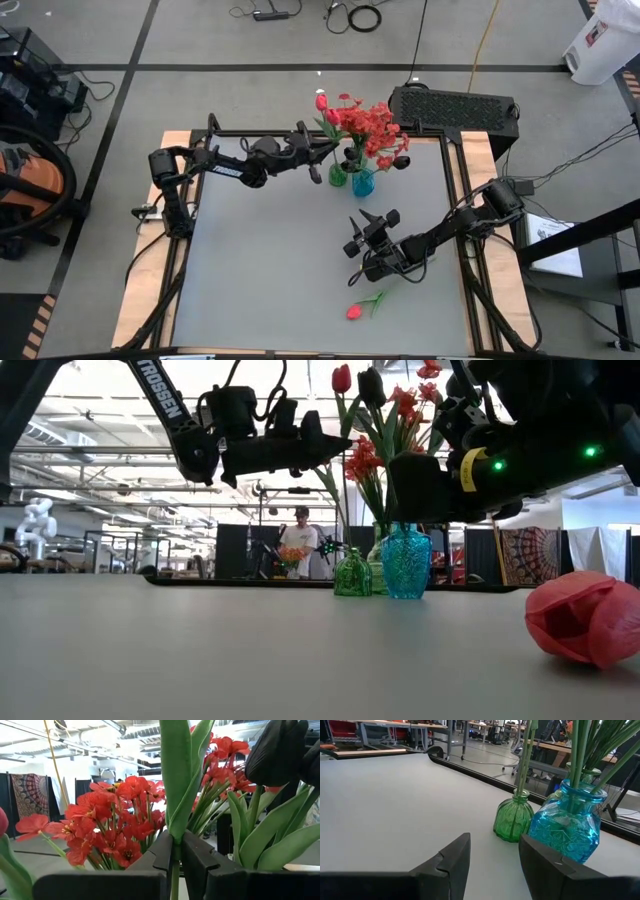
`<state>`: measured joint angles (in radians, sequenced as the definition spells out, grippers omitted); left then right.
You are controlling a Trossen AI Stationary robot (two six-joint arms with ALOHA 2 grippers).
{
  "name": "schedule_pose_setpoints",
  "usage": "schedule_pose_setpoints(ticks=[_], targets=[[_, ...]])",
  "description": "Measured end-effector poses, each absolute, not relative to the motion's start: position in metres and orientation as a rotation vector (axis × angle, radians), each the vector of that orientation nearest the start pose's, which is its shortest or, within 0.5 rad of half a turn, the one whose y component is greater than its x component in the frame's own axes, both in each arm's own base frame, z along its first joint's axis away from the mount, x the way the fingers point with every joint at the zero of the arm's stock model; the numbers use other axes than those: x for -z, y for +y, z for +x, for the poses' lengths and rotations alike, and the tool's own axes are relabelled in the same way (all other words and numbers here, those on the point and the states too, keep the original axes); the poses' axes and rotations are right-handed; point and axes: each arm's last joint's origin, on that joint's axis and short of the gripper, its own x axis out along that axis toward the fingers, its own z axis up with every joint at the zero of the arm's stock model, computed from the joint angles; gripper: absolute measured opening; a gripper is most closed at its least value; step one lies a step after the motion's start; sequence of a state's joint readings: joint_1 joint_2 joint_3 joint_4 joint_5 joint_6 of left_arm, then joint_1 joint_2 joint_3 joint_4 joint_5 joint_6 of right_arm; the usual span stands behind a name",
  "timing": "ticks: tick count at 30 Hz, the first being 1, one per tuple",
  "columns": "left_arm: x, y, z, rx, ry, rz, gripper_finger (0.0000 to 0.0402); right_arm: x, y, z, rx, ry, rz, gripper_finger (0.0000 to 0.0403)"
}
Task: Sort flowers into vase by color
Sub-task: Put the left pink flower into the bottom green vase
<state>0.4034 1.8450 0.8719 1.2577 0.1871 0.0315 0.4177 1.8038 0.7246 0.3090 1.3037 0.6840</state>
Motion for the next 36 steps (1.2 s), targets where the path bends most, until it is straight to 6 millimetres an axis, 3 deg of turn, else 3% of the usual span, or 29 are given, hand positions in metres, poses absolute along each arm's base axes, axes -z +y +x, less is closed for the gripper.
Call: schedule_pose_setpoints(ticks=[36], targets=[[-0.2139,0.1410,0.3441,-0.220,-0.251,0.109,0.0034,-0.1203,0.0976,0.2889,0.949,0.209,0.012,0.0160]])
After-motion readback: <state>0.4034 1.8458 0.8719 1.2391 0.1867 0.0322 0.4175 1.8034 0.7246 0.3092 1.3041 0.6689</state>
